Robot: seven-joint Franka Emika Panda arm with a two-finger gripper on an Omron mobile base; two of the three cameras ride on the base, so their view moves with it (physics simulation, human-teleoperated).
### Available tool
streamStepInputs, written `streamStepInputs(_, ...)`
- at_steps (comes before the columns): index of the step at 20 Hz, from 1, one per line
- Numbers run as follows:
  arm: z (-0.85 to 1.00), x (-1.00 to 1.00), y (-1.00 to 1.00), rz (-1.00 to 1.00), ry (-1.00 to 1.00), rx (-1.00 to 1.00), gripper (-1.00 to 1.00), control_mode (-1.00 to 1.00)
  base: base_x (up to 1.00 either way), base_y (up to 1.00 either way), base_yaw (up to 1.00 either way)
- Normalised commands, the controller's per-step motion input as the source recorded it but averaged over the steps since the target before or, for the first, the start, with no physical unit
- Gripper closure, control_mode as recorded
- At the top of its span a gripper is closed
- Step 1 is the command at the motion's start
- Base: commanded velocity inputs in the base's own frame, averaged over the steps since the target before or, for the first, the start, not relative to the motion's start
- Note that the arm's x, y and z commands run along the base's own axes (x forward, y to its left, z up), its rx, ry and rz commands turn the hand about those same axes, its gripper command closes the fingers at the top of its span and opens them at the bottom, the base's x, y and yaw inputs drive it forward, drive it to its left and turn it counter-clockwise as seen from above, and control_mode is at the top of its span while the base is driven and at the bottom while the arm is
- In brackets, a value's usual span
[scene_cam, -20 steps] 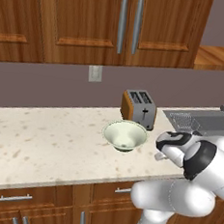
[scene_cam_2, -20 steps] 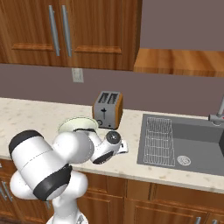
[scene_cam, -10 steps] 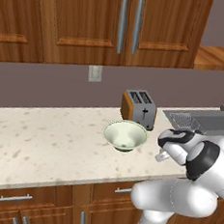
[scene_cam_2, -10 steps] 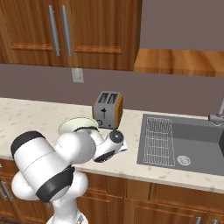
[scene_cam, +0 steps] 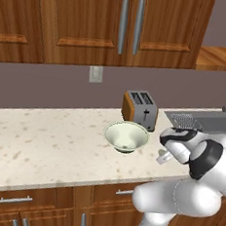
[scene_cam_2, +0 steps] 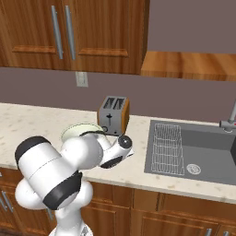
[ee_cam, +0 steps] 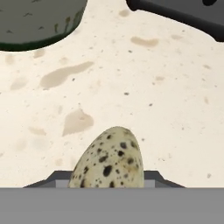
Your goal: Gather the eggs and milk located in the vicinity of the sink area and place them right next to the bowl.
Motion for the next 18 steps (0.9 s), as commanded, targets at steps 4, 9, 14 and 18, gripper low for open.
streamStepInputs(4, 0.0, 0.19, 0.1, 0.1, 0.0, 0.0, 1.0, -1.0, 0.0, 0.0, 0.0)
streamStepInputs(9, 0.0, 0.15, 0.11, 0.04, -0.01, 0.0, 1.0, -1.0, 0.0, 0.0, 0.0)
streamStepInputs(14, 0.0, 0.09, 0.09, 0.04, -0.03, 0.0, 1.0, -1.0, 0.0, 0.0, 0.0)
streamStepInputs(18, 0.0, 0.08, 0.15, 0.03, -0.01, 0.0, 1.0, -1.0, 0.0, 0.0, 0.0)
